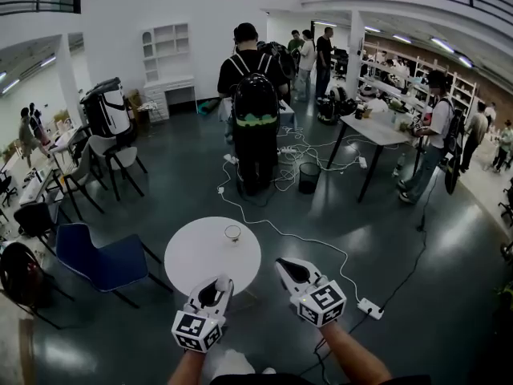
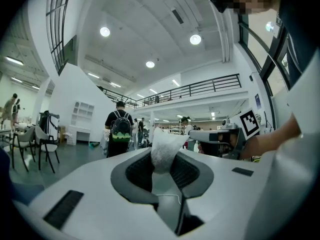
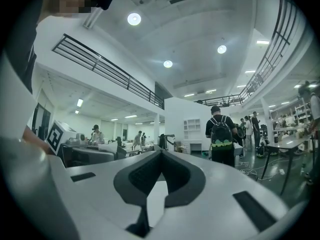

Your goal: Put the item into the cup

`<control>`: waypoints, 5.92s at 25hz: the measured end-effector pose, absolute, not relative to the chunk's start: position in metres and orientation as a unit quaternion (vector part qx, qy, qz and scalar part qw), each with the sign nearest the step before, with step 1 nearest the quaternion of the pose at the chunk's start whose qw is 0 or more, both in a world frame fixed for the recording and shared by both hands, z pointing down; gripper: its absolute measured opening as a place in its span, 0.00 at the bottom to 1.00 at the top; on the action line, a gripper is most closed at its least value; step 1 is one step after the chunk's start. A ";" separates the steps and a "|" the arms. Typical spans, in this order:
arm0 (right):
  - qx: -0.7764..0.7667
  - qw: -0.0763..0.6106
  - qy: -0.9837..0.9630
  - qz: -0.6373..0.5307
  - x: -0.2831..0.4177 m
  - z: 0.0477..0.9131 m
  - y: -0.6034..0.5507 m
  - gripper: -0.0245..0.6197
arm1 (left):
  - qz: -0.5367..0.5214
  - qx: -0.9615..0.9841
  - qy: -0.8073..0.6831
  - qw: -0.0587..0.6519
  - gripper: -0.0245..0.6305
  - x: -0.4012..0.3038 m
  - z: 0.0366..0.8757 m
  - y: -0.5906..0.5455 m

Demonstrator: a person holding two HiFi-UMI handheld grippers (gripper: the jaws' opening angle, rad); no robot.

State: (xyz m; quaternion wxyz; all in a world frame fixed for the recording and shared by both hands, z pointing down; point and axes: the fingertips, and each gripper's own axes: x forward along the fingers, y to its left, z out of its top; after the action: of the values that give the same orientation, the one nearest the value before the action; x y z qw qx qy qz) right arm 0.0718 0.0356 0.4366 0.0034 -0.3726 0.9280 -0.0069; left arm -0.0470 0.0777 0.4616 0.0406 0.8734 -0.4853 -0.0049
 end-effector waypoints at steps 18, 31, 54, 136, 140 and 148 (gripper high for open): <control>-0.378 0.020 0.925 -0.022 0.049 0.440 -0.038 0.06 | 0.000 0.867 -0.496 0.045 0.17 -0.078 0.463 0.006; -0.378 0.013 0.925 -0.027 0.022 0.455 -0.141 0.06 | -0.007 0.866 -0.497 0.052 0.17 -0.104 0.471 -0.096; -0.395 -0.002 0.918 -0.033 -0.024 0.430 -0.294 0.06 | -0.001 0.882 -0.467 0.067 0.17 -0.139 0.449 -0.261; -0.408 -0.079 0.898 -0.145 0.001 0.704 -0.539 0.06 | 0.268 0.869 -0.395 0.131 0.17 -0.103 0.826 -0.538; -0.414 -0.084 0.894 -0.151 0.004 0.713 -0.536 0.06 | 0.278 0.864 -0.392 0.150 0.17 -0.105 0.847 -0.539; -0.422 -0.092 0.887 -0.162 0.012 0.727 -0.532 0.06 | 0.291 0.850 -0.406 0.169 0.22 -0.105 0.870 -0.544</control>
State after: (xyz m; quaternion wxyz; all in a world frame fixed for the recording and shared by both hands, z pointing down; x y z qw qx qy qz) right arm 0.0122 -0.5320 0.7271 -0.0922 -0.4223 0.8871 -0.1621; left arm -0.1053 -0.5441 0.8696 0.1690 0.8499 -0.4058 0.2905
